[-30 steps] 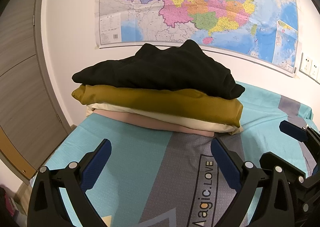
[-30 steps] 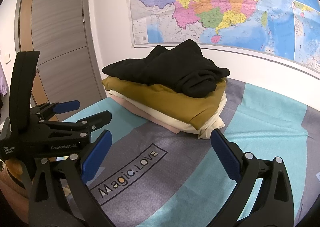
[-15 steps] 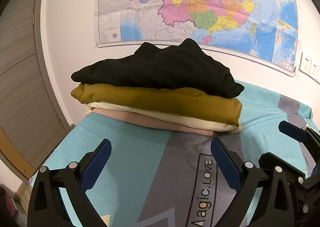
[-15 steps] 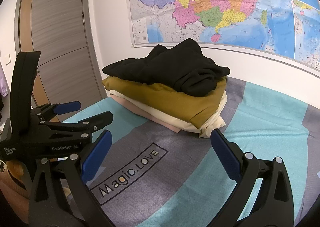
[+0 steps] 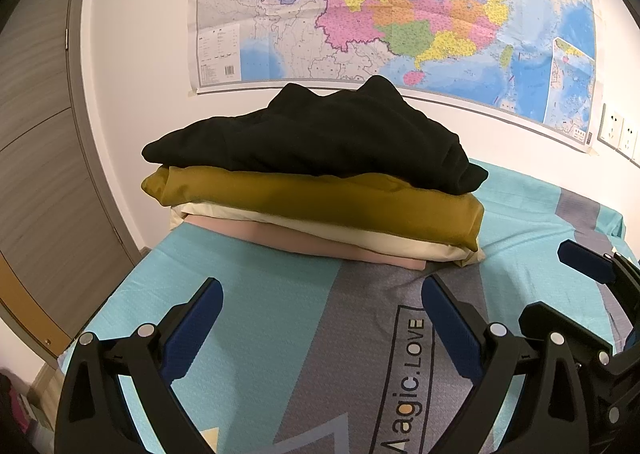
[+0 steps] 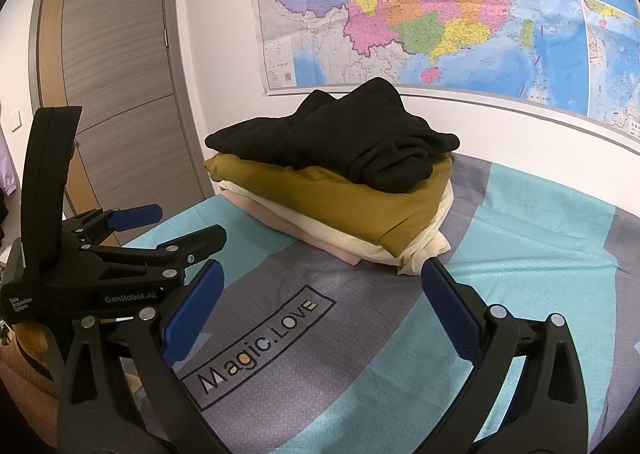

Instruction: Fold large clothes

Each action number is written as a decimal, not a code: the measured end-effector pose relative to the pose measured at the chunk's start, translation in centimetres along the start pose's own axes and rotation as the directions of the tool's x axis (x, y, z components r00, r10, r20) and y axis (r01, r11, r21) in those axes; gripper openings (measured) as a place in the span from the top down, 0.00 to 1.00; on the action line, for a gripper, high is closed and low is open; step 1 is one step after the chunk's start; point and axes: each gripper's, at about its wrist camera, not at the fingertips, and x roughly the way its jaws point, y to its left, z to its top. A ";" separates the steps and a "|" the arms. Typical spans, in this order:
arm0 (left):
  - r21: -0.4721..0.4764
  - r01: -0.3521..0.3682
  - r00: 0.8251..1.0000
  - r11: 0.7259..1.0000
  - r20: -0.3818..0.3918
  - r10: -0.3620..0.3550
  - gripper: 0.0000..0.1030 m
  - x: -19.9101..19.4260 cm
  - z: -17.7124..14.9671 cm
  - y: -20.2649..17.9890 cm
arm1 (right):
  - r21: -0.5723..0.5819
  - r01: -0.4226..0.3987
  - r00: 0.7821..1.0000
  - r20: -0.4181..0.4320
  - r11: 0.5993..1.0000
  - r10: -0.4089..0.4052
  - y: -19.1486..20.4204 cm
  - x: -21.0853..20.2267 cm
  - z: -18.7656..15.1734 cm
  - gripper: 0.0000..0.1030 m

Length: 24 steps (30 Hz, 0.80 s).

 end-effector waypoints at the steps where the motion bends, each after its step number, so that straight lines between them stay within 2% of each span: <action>1: 0.001 0.001 1.000 1.000 -0.002 -0.001 0.07 0.1 0.0 0.0 | -0.001 0.000 1.000 0.001 1.000 0.000 0.0 0.0 0.0 0.06; 24: -0.005 -0.001 1.000 1.000 -0.005 0.001 0.07 -0.1 -0.3 0.1 | -0.002 0.003 1.000 0.007 1.000 -0.003 0.3 -0.1 0.1 0.06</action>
